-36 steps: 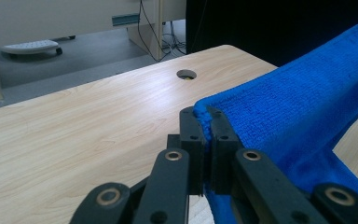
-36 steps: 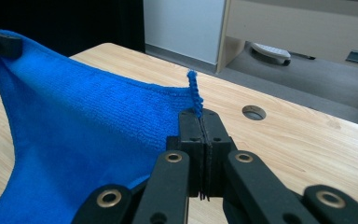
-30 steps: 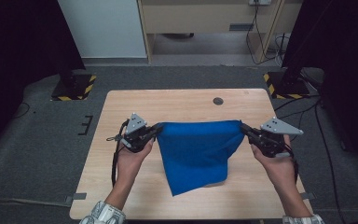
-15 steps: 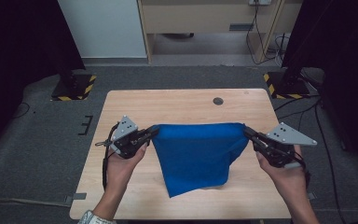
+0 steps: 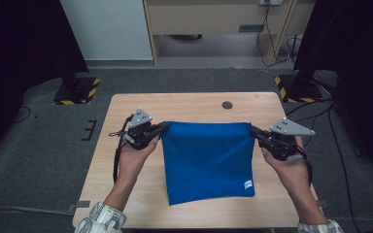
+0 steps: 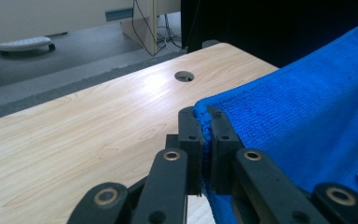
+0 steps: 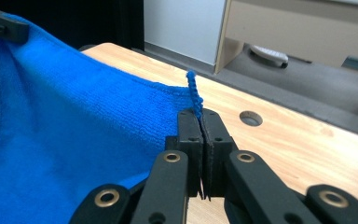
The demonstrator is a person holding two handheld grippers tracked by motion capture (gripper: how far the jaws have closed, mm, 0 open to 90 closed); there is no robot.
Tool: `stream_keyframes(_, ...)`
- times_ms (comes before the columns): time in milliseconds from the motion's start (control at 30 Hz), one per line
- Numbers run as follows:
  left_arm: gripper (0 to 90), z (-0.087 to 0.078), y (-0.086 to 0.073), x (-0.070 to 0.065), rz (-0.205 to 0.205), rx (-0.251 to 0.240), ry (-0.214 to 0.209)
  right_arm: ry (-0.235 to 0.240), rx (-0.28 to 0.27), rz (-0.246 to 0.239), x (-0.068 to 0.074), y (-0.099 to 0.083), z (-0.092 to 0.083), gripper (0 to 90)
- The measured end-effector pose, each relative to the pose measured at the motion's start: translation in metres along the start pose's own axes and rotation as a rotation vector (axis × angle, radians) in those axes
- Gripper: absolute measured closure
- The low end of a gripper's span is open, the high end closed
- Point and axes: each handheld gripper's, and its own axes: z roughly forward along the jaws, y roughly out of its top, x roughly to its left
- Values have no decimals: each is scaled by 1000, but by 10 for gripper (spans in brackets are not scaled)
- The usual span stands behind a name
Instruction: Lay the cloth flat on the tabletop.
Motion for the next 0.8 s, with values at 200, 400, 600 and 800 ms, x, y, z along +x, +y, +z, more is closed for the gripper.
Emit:
stream_keyframes(200,849,23,-2,8,-10,19,23,-16,30,12,-18,-15,28,881)
stream_keyframes(400,851,40,-3,12,-6,35,41,-32,55,25,-30,-23,49,881)
stream_keyframes(600,851,54,-5,16,-12,55,64,-36,78,31,-38,-26,61,882)
stream_keyframes(800,852,61,-4,17,-16,60,71,-47,87,39,-43,-26,67,882)
